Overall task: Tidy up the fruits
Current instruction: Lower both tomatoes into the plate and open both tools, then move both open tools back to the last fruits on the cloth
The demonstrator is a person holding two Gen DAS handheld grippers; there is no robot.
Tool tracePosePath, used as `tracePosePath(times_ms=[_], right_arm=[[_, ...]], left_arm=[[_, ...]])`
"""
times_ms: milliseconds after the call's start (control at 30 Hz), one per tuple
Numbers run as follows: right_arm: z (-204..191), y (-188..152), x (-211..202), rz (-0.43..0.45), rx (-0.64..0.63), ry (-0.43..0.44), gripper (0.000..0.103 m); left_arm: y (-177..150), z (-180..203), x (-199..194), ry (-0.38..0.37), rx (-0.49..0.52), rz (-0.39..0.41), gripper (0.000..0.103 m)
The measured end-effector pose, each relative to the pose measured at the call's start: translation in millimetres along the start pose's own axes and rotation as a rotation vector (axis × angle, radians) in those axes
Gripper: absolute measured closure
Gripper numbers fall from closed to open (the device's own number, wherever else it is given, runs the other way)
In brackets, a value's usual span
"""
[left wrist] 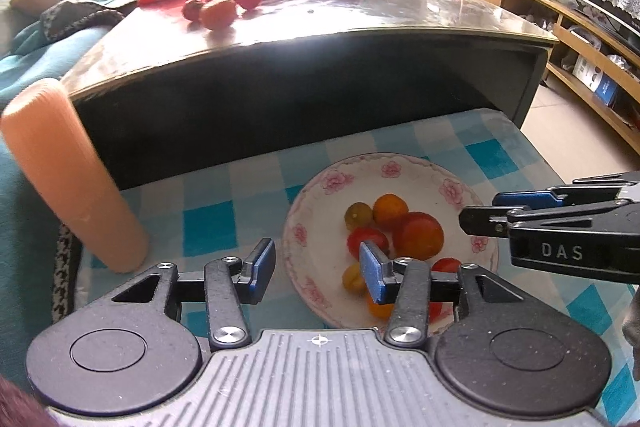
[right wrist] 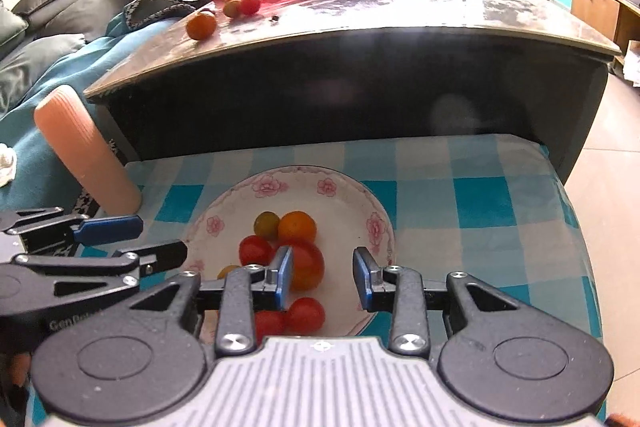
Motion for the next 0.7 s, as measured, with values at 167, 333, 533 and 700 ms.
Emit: tracePosePath(times_ms=[167, 333, 533, 700], right_arm=[[-14.8, -3.8, -5.6, -0.005, -0.024, 0.018, 0.057], [-36.8, -12.9, -12.8, -0.017, -0.061, 0.05, 0.057], [-77.9, -35.5, -16.7, -0.058, -0.136, 0.109, 0.057], [-116.1, -53.8, -17.2, -0.087, -0.206, 0.17, 0.057]], left_arm=[[-6.3, -8.9, -8.8, 0.009, 0.0, 0.002, 0.047], [-20.3, -24.1, -21.3, 0.023, 0.001, -0.004, 0.045], [-42.8, -57.9, -37.2, 0.059, -0.04, -0.027, 0.044], [-62.5, -83.9, -47.1, 0.074, -0.082, -0.052, 0.043]])
Point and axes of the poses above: each gripper's, at about its wrist camera, not at the fingertips, and x roughly the way its jaws point, z to its right, y to its top, the point moved 10 cm from there along x, roughly the way its jaws point, and after that the axes turned 3 degrees about -x, right-handed, at the moved point
